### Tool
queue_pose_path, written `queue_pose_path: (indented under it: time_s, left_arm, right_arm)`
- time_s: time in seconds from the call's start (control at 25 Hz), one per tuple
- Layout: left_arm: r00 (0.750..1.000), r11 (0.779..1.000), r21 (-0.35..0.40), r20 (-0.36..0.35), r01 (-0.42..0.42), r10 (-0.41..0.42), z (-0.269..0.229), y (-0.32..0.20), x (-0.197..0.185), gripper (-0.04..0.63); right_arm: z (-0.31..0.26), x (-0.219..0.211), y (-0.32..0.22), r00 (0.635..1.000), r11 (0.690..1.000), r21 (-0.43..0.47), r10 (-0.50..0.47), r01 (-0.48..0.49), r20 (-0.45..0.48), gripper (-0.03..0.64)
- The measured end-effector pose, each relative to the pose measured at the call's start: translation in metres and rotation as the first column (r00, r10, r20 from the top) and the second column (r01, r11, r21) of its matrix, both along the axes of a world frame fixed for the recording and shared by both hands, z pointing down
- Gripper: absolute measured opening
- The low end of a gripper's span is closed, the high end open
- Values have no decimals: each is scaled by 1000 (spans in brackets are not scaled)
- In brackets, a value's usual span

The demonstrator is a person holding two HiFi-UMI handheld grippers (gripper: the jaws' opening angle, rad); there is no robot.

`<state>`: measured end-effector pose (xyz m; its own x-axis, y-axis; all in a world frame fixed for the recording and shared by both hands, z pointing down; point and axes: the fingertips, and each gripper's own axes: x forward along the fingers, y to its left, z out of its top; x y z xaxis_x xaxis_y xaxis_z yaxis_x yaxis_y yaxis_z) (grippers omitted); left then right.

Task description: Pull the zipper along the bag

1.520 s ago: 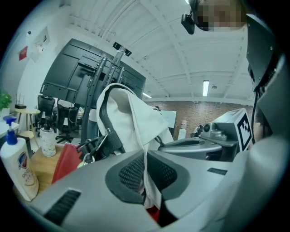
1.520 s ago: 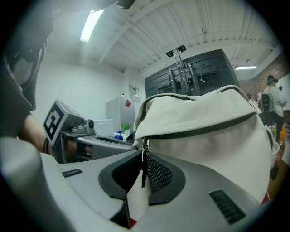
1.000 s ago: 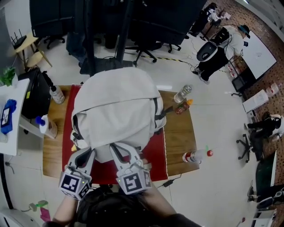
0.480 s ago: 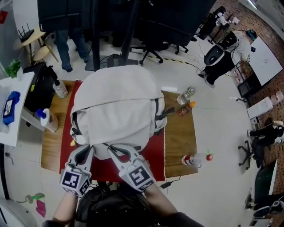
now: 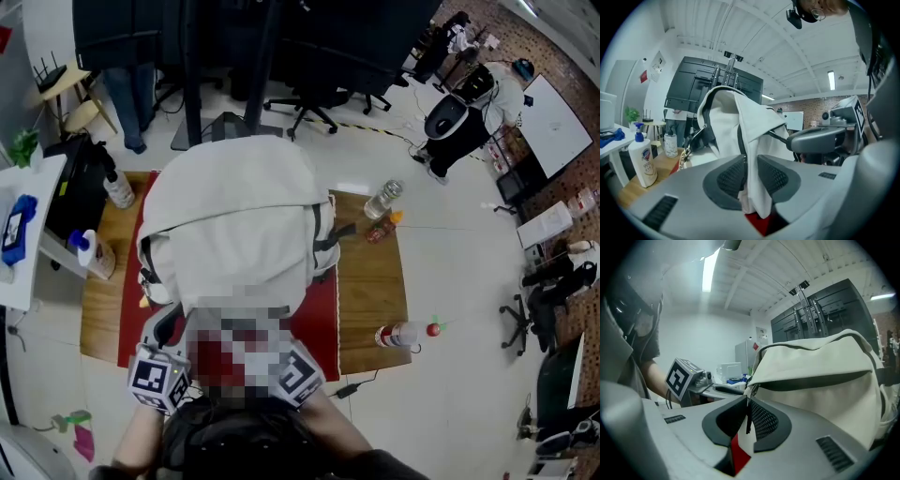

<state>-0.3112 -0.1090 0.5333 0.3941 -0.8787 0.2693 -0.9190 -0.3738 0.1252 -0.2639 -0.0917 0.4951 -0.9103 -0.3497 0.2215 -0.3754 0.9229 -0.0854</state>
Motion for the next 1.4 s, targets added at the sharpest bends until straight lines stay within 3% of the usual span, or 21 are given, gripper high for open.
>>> queue_pose_path:
  time_s: [0.12,0.28,0.44,0.56,0.68,0.76,0.92,1.28,1.4]
  left_arm:
    - [1000,999,-22,6,-26,26,-7,0,6,61]
    - [1000,1000,-14,8,-15,15,-11,5,4,52]
    - [1000,1000,15,-29,8,-7,-12,6,-2,52]
    - [999,1000,20,-38,16,-15,-14,3,-10,52]
    - [1000,1000,18,-24,5,-4,-18,3,-10,52]
    - [1000,1000,16,-22,-1,2,-18,3,-9,52]
    - [1000,1000,15,-29,7,-6,-18,2,-8,52]
    - [1000,1000,26,-9,-5,5,-11,7,-4,77]
    - [1000,1000,11,5,10,-10,-12,10,-10,103]
  right_arm:
    - [-4,4,-3,999,1000,-7,25,-24,22,52]
    - [-7,26,-26,988,991,13,134,-135,71,52]
    - [-18,50,-52,970,965,102,242,-240,-5,51]
    - [-20,95,-80,922,915,142,386,-379,-25,51]
    - [-21,159,-110,839,824,213,543,-525,-33,51]
    - [-25,187,-122,805,785,262,591,-562,-44,51]
    - [-32,185,-127,801,775,329,593,-539,-85,51]
    - [-6,184,-113,809,799,154,587,-581,3,55]
    - [4,190,-109,784,782,87,620,-618,-5,75]
